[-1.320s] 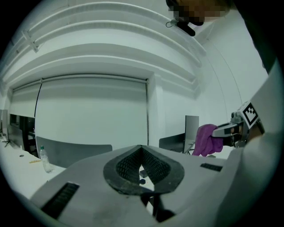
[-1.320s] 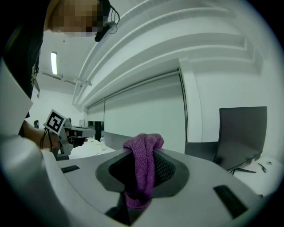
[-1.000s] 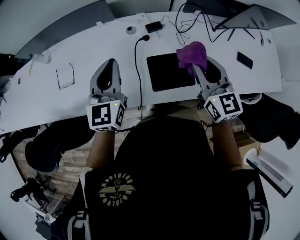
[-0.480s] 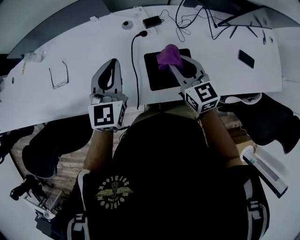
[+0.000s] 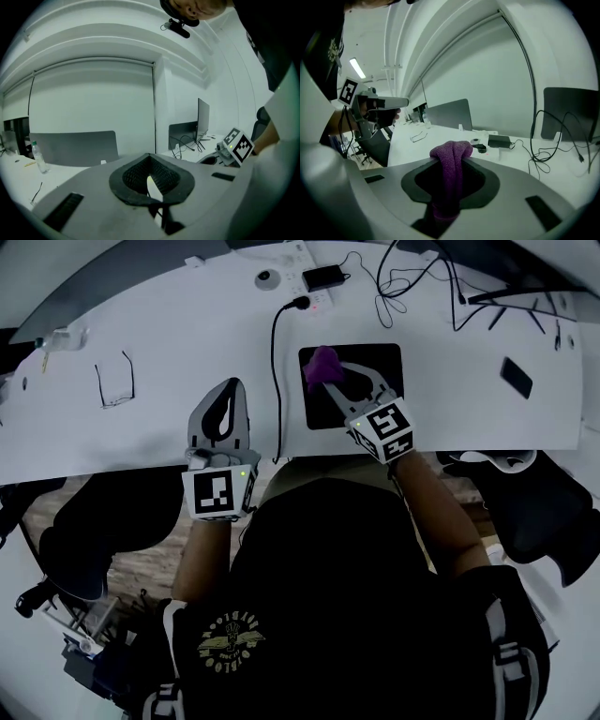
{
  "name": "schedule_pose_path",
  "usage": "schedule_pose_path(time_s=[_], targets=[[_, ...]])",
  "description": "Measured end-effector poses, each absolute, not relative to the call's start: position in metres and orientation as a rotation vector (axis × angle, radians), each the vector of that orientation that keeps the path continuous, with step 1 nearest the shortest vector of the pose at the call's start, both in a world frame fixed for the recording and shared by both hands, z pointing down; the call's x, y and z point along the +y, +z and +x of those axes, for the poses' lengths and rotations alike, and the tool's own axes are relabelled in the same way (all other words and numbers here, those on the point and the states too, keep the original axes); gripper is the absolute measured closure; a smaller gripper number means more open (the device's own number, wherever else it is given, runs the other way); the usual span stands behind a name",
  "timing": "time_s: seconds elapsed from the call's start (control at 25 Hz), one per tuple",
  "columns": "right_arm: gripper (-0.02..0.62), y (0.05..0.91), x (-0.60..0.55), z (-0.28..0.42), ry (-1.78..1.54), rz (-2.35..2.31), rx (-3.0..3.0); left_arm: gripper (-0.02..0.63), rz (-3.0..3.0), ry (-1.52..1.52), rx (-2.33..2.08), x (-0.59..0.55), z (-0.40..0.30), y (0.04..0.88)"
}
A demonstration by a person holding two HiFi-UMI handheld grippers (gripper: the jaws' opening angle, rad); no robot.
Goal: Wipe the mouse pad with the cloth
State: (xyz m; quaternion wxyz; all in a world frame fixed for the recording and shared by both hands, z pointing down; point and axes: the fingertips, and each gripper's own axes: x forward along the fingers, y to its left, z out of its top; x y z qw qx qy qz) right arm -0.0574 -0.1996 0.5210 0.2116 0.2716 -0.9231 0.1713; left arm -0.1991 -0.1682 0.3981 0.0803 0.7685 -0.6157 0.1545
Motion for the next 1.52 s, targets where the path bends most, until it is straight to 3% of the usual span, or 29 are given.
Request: schedule_pose_path(time_s=[0.6, 1.52], targets=[[0.505, 0.620, -0.210, -0.096, 0.532, 0.641, -2.434, 0.604, 2.295, 0.528, -1.697, -0.188, -0.170, 0.454], [0.503, 0.654, -0.263, 0.121, 0.660, 1.173, -2.089, 0.604, 2.417, 0.501, -1.570, -0.213, -0.127, 0.456]])
